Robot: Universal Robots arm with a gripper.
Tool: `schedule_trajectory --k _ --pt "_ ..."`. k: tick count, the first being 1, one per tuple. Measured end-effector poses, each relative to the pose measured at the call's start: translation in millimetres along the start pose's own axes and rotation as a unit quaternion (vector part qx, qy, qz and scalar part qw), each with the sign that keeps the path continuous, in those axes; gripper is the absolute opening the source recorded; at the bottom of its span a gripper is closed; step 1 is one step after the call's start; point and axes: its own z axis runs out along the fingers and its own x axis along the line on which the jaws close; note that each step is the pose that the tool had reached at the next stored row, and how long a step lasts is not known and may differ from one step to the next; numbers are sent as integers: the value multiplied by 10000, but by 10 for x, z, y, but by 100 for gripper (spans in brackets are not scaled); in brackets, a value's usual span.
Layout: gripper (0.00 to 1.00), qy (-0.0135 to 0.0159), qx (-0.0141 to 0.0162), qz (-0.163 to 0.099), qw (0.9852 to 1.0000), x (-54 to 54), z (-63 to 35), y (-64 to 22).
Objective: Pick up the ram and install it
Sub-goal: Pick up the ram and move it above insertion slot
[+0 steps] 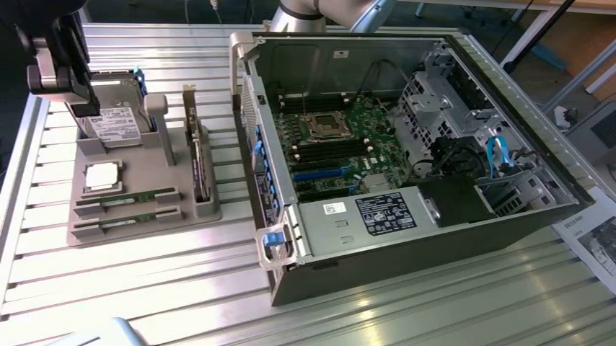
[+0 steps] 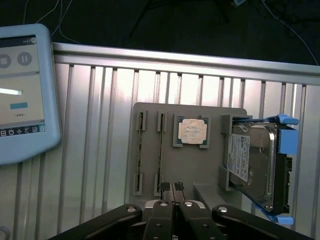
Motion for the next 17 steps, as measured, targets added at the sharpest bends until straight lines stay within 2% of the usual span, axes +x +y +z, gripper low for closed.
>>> schedule_trajectory --k 8,17 --pt "10 -1 1 -1 10000 2 10 -1" --pt "10 0 0 0 10000 113 179 2"
